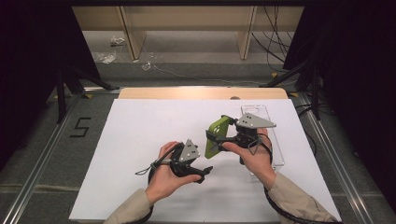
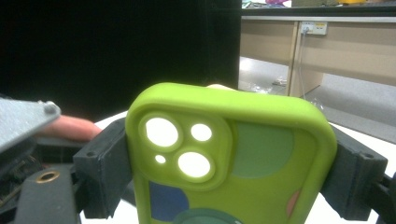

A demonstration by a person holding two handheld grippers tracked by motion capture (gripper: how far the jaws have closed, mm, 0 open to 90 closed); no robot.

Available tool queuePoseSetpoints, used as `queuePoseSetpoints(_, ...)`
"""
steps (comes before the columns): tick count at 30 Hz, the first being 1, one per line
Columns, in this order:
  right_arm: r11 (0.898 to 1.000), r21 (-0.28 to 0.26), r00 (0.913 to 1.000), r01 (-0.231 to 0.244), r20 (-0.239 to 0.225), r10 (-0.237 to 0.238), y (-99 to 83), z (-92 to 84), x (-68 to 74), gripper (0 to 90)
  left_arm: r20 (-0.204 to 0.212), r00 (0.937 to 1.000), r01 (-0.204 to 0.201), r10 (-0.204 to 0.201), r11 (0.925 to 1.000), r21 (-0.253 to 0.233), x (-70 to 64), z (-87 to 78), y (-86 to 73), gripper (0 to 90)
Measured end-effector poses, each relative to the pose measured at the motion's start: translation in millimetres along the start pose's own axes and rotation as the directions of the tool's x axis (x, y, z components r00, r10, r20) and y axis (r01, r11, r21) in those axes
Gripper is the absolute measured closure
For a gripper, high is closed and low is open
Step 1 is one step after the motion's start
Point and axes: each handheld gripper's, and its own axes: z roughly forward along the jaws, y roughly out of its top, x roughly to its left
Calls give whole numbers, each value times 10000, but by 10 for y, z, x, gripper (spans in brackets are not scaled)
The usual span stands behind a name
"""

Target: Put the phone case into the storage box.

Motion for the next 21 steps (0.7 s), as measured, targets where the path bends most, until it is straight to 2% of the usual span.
queuePoseSetpoints(1,10000,-4,10000,5,14,-5,0,-3,-4,166,3,10000,-20,20,10000,81,11,-12,-4,37)
queuePoseSetpoints(3,10000,-3,10000,32,49,-32,2,-9,-12,166,-28,9993,-385,386,9990,244,42,-54,-26,0)
queuePoseSetpoints(5,10000,19,10000,48,73,-48,6,-17,-19,167,-24,9996,-272,272,9995,176,65,-85,-45,0)
queuePoseSetpoints(7,10000,45,9999,87,98,-88,7,-22,-28,167,-175,9992,-343,347,9991,249,83,-115,-64,0)
queuePoseSetpoints(15,9998,88,9996,156,246,-158,20,-54,-59,167,-307,9988,-384,390,9990,208,153,-214,-133,0)
queuePoseSetpoints(21,9999,73,9991,151,389,-154,29,-81,-92,167,-332,9991,-252,256,9996,120,185,-266,-187,0)
